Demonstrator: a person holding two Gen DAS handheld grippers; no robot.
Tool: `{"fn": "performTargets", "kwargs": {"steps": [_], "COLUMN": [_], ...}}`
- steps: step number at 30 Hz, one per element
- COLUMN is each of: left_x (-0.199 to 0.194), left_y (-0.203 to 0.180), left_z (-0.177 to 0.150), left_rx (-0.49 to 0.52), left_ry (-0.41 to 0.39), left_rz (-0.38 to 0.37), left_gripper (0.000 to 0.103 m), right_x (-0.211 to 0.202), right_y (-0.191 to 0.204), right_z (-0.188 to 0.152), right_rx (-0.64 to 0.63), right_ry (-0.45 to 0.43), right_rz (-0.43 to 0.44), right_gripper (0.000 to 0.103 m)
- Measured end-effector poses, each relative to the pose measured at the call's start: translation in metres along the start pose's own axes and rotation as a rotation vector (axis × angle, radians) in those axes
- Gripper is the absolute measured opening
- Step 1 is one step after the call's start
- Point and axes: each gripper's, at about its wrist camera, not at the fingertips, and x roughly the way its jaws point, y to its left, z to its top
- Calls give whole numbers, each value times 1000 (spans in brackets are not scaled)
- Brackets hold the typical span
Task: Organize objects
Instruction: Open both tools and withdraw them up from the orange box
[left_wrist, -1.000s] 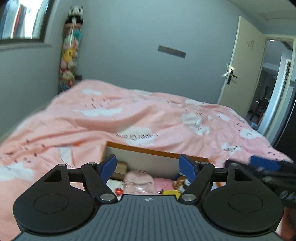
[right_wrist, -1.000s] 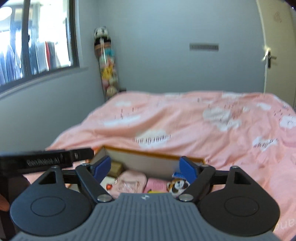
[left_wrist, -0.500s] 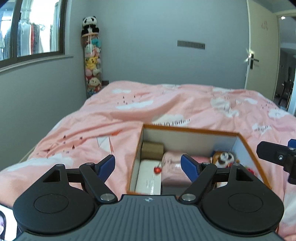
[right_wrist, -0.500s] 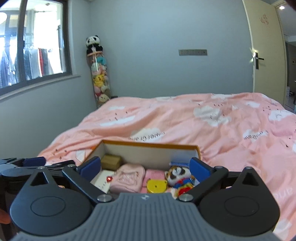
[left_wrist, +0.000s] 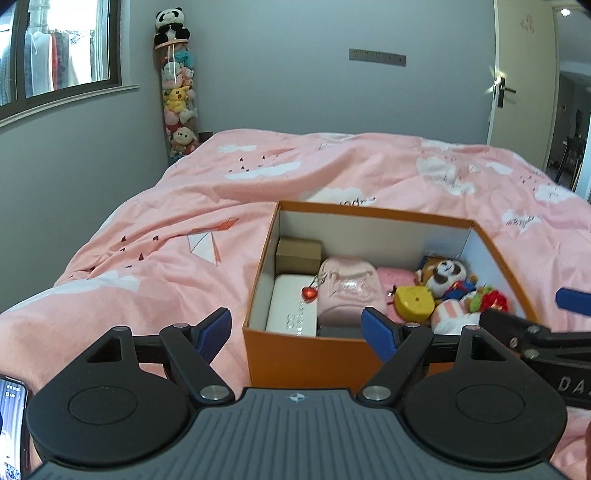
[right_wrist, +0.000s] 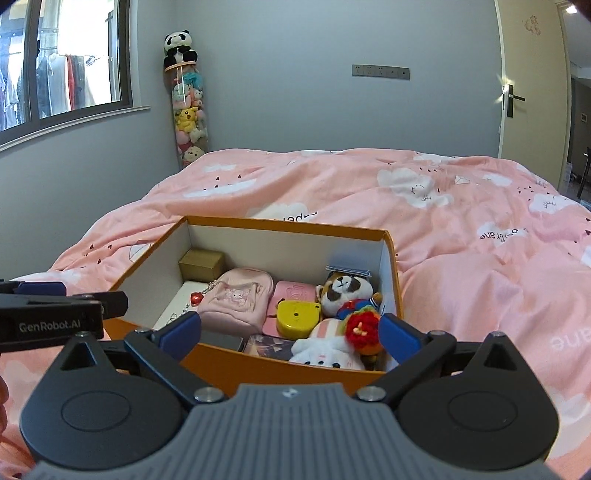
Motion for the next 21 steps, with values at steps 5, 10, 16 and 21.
{"fn": "performTargets", "kwargs": {"steps": [5, 10, 16, 21], "left_x": [5, 5, -1, -3], "left_y": [-3, -4, -5, -6], "left_z": [-5, -6, -5, -5], "left_rx": [16, 25, 30, 38], "left_ry": [37, 46, 26, 20], "left_rz": [7, 1, -20, -15], "left_gripper": [93, 93, 93, 93], "right_x": [0, -1, -5, -7], "right_y": [-1, -3, -2, -2], "right_z": [-3, -3, -3, -3], "right_rx": [3, 16, 16, 15], "right_ry": [3, 9, 0, 0], "right_rz": [-17, -20, -26, -23], "right_gripper": [102, 102, 102, 102]}}
